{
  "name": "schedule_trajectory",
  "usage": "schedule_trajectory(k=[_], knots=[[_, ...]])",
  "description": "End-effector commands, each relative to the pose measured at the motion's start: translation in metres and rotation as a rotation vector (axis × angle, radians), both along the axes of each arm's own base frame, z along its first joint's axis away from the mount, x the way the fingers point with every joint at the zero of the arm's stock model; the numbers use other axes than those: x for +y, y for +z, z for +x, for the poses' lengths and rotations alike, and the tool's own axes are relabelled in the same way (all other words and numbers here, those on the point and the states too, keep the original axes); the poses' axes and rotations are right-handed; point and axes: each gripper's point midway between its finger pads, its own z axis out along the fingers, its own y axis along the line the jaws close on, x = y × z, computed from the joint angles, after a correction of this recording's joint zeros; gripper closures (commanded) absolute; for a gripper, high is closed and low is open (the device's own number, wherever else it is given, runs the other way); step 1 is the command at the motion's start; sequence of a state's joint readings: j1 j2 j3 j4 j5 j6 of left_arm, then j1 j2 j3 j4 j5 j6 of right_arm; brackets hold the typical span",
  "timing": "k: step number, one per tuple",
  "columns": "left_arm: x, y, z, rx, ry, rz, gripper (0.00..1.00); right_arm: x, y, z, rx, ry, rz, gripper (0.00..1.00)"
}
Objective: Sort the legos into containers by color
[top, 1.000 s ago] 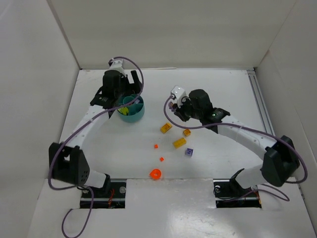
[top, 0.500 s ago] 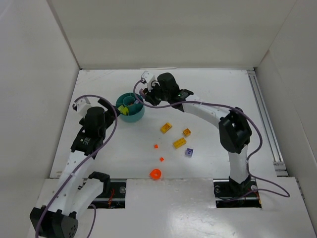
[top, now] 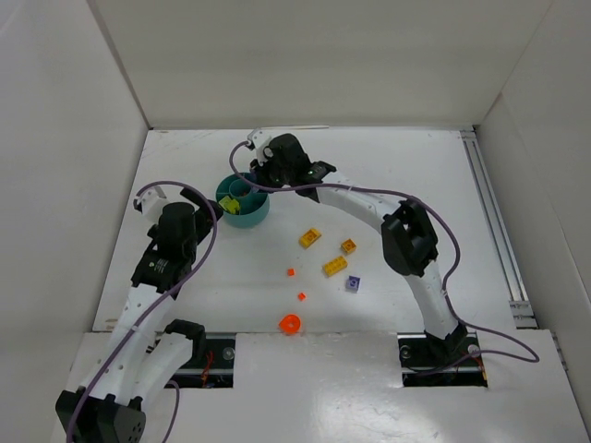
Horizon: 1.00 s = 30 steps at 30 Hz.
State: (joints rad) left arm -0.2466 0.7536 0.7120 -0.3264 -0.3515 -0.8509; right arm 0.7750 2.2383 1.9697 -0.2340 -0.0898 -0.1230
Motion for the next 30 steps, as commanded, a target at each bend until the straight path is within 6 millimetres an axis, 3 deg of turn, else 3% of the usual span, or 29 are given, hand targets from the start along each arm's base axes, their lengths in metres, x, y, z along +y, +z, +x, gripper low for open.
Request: schedule_trajectory(k=[1,3,11,15,19,21,26,30], knots=[[0.001,0.014,0.003,-0.035,0.014,-0.011,0.0,0.003,0.019,0.0,-0.021,-0.048,0.005,0.95],[0.0,0.015,0.004,-0.041,0.002,-0.009,0.0,0.0,0.008,-0.002,-0.004,-0.048,-0.013,0.93],[0.0,0.011,0.003,-0.032,0.002,-0.007,0.0,0.008,0.008,-0.017,-0.007,-0.004,-0.015,0.91],[0.0,0.011,0.003,-0.032,0.002,-0.007,0.0,0.013,0.008,-0.022,-0.004,0.013,-0.011,0.81],[-0.002,0.011,0.003,-0.031,-0.006,-0.011,0.0,0.013,0.008,-0.022,-0.004,0.013,-0.011,0.63],[-0.002,0.011,0.003,-0.031,-0.006,-0.011,0.0,0.01,0.01,-0.022,-0.007,0.005,-0.015,0.62],[-0.005,0.013,0.002,-0.038,-0.03,-0.013,0.0,0.008,0.039,-0.027,-0.058,0.006,0.001,0.54],[-0.008,0.013,-0.001,-0.035,-0.053,-0.011,0.0,-0.003,0.056,-0.034,-0.08,-0.003,0.019,0.54]])
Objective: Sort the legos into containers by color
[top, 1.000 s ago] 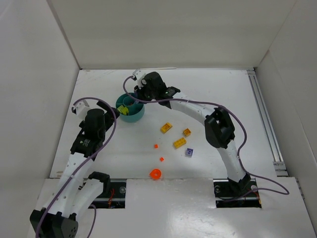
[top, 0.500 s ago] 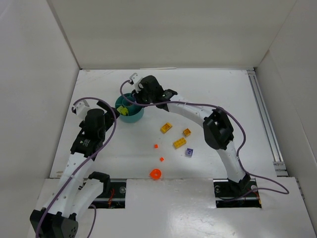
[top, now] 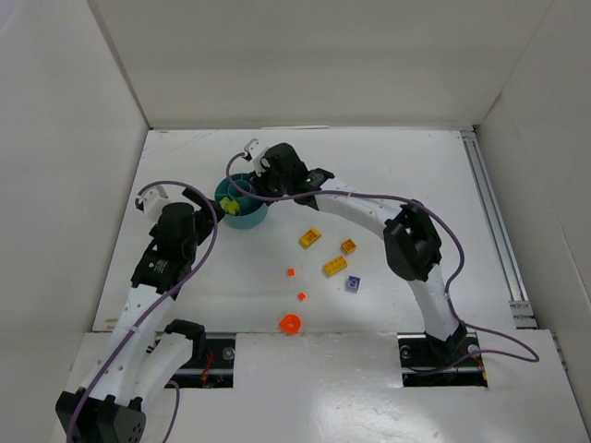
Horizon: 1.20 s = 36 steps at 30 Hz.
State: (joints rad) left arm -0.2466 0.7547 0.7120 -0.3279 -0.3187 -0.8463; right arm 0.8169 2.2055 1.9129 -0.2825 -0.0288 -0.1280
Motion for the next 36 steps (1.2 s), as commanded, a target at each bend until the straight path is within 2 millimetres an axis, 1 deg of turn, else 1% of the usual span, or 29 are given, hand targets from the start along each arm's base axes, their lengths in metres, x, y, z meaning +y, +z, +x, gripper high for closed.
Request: schedule_trajectory(k=[1,2,3,4,6,7,9,10,11,12,13,14,15,16,17,19,20,21,22,23,24,26,27,28,29,30,31,34,36], knots=[[-0.006,0.014,-0.001,-0.04,-0.043,-0.011,0.0,-0.004,0.077,-0.01,-0.123,0.001,0.095,0.54],[-0.007,0.017,-0.002,-0.048,-0.056,-0.01,0.0,-0.008,0.084,-0.012,-0.136,-0.007,0.102,0.53],[-0.01,0.019,-0.002,-0.056,-0.069,-0.018,0.0,-0.016,0.11,-0.015,-0.179,-0.015,0.129,0.53],[-0.014,0.021,-0.003,-0.061,-0.098,-0.022,0.0,-0.029,0.103,-0.018,-0.176,-0.048,0.1,0.5],[-0.02,0.023,-0.003,-0.068,-0.13,-0.028,0.0,-0.048,0.109,-0.024,-0.192,-0.092,0.084,0.47],[-0.022,0.018,-0.004,-0.057,-0.15,-0.024,0.0,-0.068,0.11,-0.037,-0.193,-0.112,0.068,0.43],[-0.032,0.02,-0.006,-0.062,-0.214,-0.03,0.0,-0.097,0.103,-0.047,-0.192,-0.18,0.035,0.38],[-0.036,0.017,-0.006,-0.061,-0.24,-0.033,0.0,-0.114,0.12,-0.061,-0.193,-0.217,0.085,0.26],[-0.043,0.012,-0.007,-0.048,-0.28,-0.039,0.0,-0.135,0.079,-0.078,-0.123,-0.241,0.02,0.18],[-0.046,0.015,-0.006,-0.062,-0.294,-0.047,0.0,-0.152,0.065,-0.09,-0.09,-0.282,-0.003,0.12],[-0.048,0.007,-0.008,-0.045,-0.306,-0.052,0.0,-0.163,0.054,-0.103,-0.035,-0.316,0.015,0.02],[-0.053,0.001,-0.008,-0.035,-0.325,-0.056,0.0,-0.188,0.034,-0.123,-0.001,-0.35,-0.01,0.0],[-0.057,0.004,-0.007,-0.049,-0.35,-0.059,0.0,-0.2,0.023,-0.133,0.03,-0.379,-0.017,0.0],[-0.058,-0.002,-0.009,-0.034,-0.358,-0.062,0.0,-0.21,0.01,-0.147,0.062,-0.395,-0.036,0.0],[-0.063,-0.004,-0.011,-0.033,-0.377,-0.066,0.0,-0.223,-0.007,-0.163,0.11,-0.433,-0.019,0.0],[-0.063,-0.005,-0.011,-0.034,-0.381,-0.058,0.0,-0.23,-0.026,-0.183,0.168,-0.455,-0.014,0.0],[-0.062,-0.009,-0.011,-0.025,-0.381,-0.057,0.0,-0.228,-0.034,-0.194,0.208,-0.474,0.013,0.0],[-0.064,-0.011,-0.014,-0.015,-0.39,-0.056,0.0,-0.236,-0.048,-0.205,0.232,-0.494,0.003,0.0],[-0.064,-0.008,-0.014,-0.024,-0.39,-0.057,0.0,-0.235,-0.056,-0.211,0.251,-0.5,0.01,0.0],[-0.063,-0.009,-0.014,-0.025,-0.382,-0.053,0.0,-0.231,-0.057,-0.214,0.258,-0.498,0.038,0.0],[-0.063,-0.006,-0.014,-0.034,-0.382,-0.054,0.0,-0.235,-0.07,-0.219,0.289,-0.527,0.037,0.0],[-0.062,-0.008,-0.015,-0.025,-0.382,-0.053,0.0,-0.23,-0.077,-0.22,0.301,-0.532,0.044,0.03],[-0.062,-0.012,-0.016,-0.016,-0.382,-0.052,0.0,-0.229,-0.083,-0.223,0.312,-0.533,0.04,0.05],[-0.062,-0.01,-0.017,-0.026,-0.382,-0.053,0.0,-0.228,-0.092,-0.223,0.327,-0.545,0.023,0.06],[-0.062,-0.01,-0.017,-0.026,-0.382,-0.053,0.0,-0.229,-0.097,-0.224,0.326,-0.559,0.007,0.09],[-0.061,-0.009,-0.019,-0.026,-0.382,-0.053,0.0,-0.226,-0.101,-0.226,0.337,-0.564,0.008,0.13],[-0.061,-0.009,-0.019,-0.026,-0.382,-0.053,0.0,-0.227,-0.11,-0.225,0.347,-0.593,-0.007,0.18],[-0.061,-0.011,-0.02,-0.026,-0.382,-0.053,0.0,-0.223,-0.116,-0.224,0.359,-0.638,0.002,0.3],[-0.061,-0.011,-0.02,-0.026,-0.382,-0.053,0.0,-0.222,-0.117,-0.222,0.364,-0.664,0.008,0.45]])
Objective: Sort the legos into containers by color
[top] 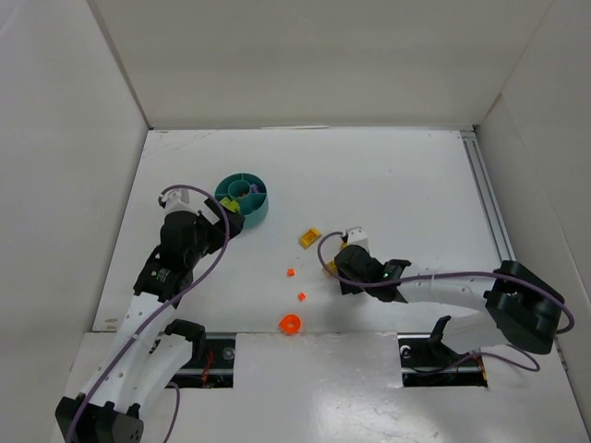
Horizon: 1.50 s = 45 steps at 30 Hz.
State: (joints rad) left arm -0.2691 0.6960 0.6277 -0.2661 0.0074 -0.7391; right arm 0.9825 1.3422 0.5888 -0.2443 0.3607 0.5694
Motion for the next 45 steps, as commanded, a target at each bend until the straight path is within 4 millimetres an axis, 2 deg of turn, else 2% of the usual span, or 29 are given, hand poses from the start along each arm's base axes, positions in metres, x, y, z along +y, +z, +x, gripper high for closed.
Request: schedule_trajectory(k=[1,2,3,5,6,7,8,12,13,15,16,18,19,20,22,23,26,30,33,34,36,37,45], knots=[[-0.003,-0.002,-0.001,-0.02,-0.021,0.005,0.0,0.011,0.0,0.006,-0.001,-0.095,0.064,0.53],[-0.003,-0.002,-0.001,-0.02,-0.021,0.005,0.0,0.011,-0.001,0.002,0.006,-0.085,0.053,0.64],[-0.003,-0.002,-0.001,-0.02,-0.021,0.005,0.0,0.013,0.003,0.006,-0.009,-0.091,0.058,0.7],[-0.003,-0.002,-0.001,-0.02,-0.021,0.005,0.0,0.015,0.007,0.0,-0.011,-0.073,0.047,0.81],[-0.003,-0.002,-0.001,-0.02,-0.021,0.005,0.0,0.018,0.018,0.006,-0.035,-0.073,0.055,0.95],[-0.003,-0.002,-0.001,-0.02,-0.021,0.005,0.0,0.022,0.026,0.006,-0.048,-0.049,0.06,0.98],[-0.004,-0.001,-0.002,-0.019,-0.029,0.002,0.0,0.031,0.044,0.013,-0.094,0.01,0.058,0.98],[-0.004,0.001,-0.002,-0.029,-0.029,-0.001,0.0,0.05,0.082,0.031,-0.199,0.131,0.044,0.98],[-0.004,0.003,-0.003,-0.026,-0.029,0.0,0.0,0.063,0.101,0.038,-0.229,0.159,0.068,0.99],[-0.004,0.003,-0.003,-0.026,-0.029,0.0,0.0,0.081,0.124,0.05,-0.292,0.205,0.094,0.99],[-0.003,0.005,-0.004,-0.026,-0.029,0.0,0.0,0.095,0.144,0.06,-0.345,0.244,0.091,0.99],[-0.004,0.008,-0.004,-0.031,-0.021,-0.019,0.0,0.11,0.164,0.074,-0.401,0.27,0.086,0.98],[-0.004,0.008,-0.004,-0.031,-0.021,-0.019,0.0,0.12,0.16,0.082,-0.411,0.308,0.037,0.98],[-0.004,0.01,-0.003,-0.042,-0.021,-0.022,0.0,0.134,0.188,0.093,-0.461,0.302,0.067,0.98],[0.0,0.01,-0.001,-0.046,-0.003,-0.003,0.0,0.141,0.202,0.113,-0.503,0.284,0.045,0.98],[0.002,0.012,-0.002,-0.043,0.006,0.002,0.0,0.157,0.215,0.125,-0.538,0.298,0.047,0.97],[0.004,0.014,-0.003,-0.039,0.015,0.008,0.0,0.168,0.224,0.158,-0.563,0.289,0.065,0.97],[0.006,0.018,-0.001,-0.048,0.024,0.01,0.0,0.205,0.215,0.202,-0.541,0.345,0.128,0.97],[0.006,0.018,-0.003,-0.048,0.024,0.01,0.0,0.224,0.209,0.22,-0.524,0.397,0.185,0.97],[0.007,0.016,-0.005,-0.047,0.024,0.01,0.0,0.236,0.203,0.226,-0.52,0.413,0.196,0.97],[0.007,0.016,-0.005,-0.047,0.024,0.01,0.0,0.245,0.198,0.231,-0.508,0.441,0.219,0.97],[0.008,0.016,-0.004,-0.048,0.034,0.015,0.0,0.246,0.194,0.24,-0.505,0.425,0.224,0.97],[0.008,0.015,-0.002,-0.048,0.034,0.015,0.0,0.266,0.183,0.245,-0.483,0.461,0.299,0.95]])
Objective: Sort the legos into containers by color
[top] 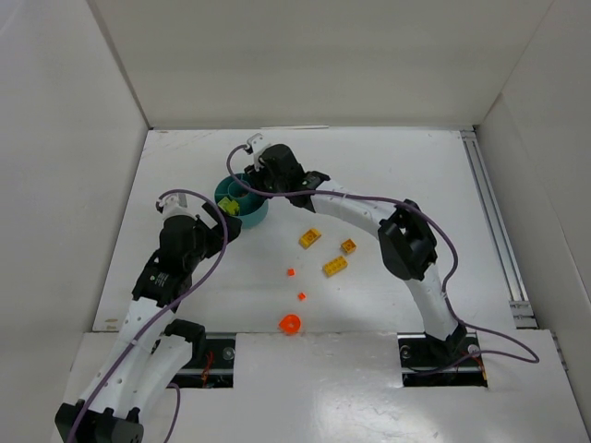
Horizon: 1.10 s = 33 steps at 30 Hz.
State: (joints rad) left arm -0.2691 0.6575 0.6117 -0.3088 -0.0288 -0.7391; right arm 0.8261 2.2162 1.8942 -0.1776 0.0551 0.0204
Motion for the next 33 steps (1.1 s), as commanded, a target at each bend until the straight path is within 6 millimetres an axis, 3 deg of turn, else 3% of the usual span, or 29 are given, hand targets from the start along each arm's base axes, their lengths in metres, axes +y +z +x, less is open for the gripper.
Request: schedule_trajectory(k=[1,9,16,19,24,33], knots=[[-0.003,0.022,0.005,-0.062,-0.01,-0.011,0.0,0.026,0.052,0.004,-0.076,0.056,0.144,0.94],[-0.007,0.019,0.006,-0.058,-0.028,-0.019,0.0,0.027,0.039,0.01,-0.037,0.024,0.175,0.91],[-0.006,0.021,0.005,-0.077,-0.032,-0.016,0.0,0.031,0.05,0.021,-0.062,0.005,0.245,0.88],[-0.008,0.022,0.004,-0.076,-0.043,-0.021,0.0,0.031,0.045,0.022,-0.053,-0.009,0.242,0.87],[-0.011,0.026,0.003,-0.094,-0.065,-0.026,0.0,0.032,0.047,0.023,-0.053,-0.012,0.254,0.68],[-0.014,0.03,0.002,-0.103,-0.087,-0.028,0.0,0.028,0.052,0.015,-0.053,0.007,0.265,0.53]])
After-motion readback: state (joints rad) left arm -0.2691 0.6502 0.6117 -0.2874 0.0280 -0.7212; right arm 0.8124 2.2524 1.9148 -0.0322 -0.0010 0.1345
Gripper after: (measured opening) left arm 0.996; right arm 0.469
